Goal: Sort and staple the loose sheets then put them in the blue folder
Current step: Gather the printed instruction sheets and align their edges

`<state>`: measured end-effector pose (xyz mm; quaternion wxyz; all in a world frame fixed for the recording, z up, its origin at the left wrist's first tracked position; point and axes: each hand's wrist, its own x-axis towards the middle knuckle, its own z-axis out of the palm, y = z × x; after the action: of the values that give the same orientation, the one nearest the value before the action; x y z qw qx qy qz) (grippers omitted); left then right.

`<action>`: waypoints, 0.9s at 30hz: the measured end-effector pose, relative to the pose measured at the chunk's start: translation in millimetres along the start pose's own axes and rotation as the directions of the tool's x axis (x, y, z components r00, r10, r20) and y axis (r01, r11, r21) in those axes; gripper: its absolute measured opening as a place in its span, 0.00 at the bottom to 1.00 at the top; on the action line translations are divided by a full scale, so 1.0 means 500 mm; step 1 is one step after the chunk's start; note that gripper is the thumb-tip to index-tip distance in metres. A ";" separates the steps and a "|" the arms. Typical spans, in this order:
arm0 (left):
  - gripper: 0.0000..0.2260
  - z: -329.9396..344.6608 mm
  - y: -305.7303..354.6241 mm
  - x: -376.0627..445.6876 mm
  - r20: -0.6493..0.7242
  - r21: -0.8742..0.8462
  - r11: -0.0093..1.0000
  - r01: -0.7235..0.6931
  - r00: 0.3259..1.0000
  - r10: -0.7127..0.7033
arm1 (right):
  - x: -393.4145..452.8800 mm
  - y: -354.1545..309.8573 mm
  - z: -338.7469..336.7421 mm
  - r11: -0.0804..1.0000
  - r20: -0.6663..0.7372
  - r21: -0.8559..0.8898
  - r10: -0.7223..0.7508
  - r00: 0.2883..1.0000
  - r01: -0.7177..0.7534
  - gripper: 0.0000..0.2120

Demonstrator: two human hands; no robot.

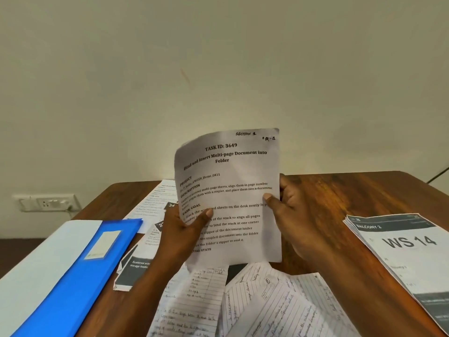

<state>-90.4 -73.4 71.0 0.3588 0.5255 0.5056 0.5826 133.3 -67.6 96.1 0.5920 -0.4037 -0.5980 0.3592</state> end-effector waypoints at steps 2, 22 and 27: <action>0.09 -0.002 -0.008 0.005 -0.001 0.014 1.000 0.009 1.000 -0.009 | 0.002 -0.002 0.000 1.000 0.025 0.005 -0.008 1.000 0.007 0.18; 0.15 -0.075 -0.099 0.039 0.148 -0.024 0.896 0.444 0.888 -0.436 | -0.025 0.126 -0.035 0.303 0.428 -0.886 0.248 0.869 0.350 0.14; 0.15 -0.082 -0.103 0.038 0.134 -0.038 0.889 0.455 0.884 -0.447 | -0.009 0.111 -0.060 0.107 0.251 -0.968 0.378 0.891 0.227 0.21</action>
<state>-139.9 -52.2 28.6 0.5323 0.4155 0.5711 0.4668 166.4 -50.2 45.0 -0.0045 -0.6306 -0.7759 -0.0206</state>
